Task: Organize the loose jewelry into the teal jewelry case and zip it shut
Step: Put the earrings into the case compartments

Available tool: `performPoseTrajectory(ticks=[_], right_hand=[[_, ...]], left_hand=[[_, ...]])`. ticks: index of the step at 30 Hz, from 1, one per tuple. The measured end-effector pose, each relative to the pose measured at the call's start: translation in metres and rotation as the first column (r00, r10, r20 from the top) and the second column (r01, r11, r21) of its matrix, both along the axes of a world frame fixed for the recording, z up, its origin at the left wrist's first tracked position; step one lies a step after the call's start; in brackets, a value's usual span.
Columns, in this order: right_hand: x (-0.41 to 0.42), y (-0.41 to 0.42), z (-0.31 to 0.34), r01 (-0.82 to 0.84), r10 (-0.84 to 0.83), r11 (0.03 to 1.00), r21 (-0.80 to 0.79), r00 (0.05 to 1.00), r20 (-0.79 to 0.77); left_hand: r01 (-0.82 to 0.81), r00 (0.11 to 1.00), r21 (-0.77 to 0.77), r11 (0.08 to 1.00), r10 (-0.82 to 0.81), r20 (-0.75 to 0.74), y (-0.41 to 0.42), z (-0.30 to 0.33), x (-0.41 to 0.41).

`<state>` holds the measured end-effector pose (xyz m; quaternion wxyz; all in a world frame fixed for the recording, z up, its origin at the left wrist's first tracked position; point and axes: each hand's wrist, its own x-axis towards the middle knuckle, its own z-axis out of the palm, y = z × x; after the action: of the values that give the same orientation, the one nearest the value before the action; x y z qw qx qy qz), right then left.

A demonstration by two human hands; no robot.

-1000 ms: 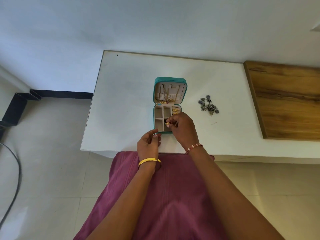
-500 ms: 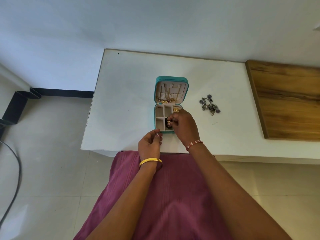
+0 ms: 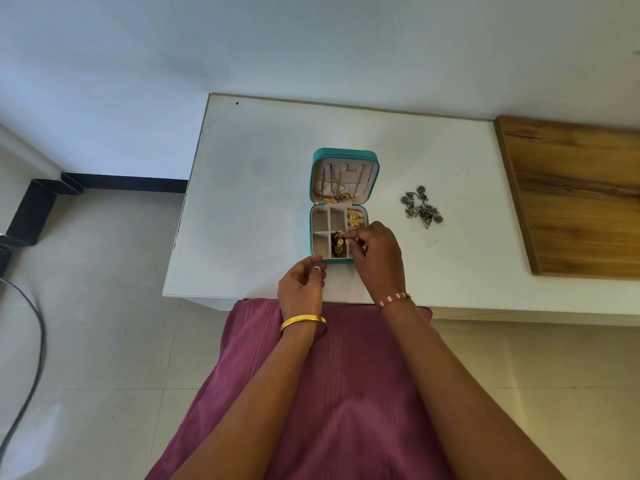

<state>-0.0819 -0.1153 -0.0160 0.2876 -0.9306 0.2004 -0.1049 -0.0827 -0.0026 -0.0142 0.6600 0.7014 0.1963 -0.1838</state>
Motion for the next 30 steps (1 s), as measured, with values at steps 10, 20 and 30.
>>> performPoseTrajectory(ticks=[10, 20, 30], right_hand=[[-0.035, -0.026, -0.002, 0.309, -0.349, 0.894, 0.325, 0.935, 0.07], [-0.041, -0.098, -0.016, 0.463, -0.488, 0.837, 0.292, 0.873, 0.017], [-0.026, -0.11, -0.037, 0.232, -0.232, 0.958, -0.167, 0.973, 0.021]], left_hand=[[0.093, 0.993, 0.025, 0.995, -0.094, 0.07, -0.016, 0.02, -0.015], [0.313, 0.946, 0.036, 0.949, -0.315, 0.079, -0.096, 0.021, -0.016], [0.335, 0.939, 0.1, 0.937, -0.34, 0.047, -0.114, 0.004, -0.011]])
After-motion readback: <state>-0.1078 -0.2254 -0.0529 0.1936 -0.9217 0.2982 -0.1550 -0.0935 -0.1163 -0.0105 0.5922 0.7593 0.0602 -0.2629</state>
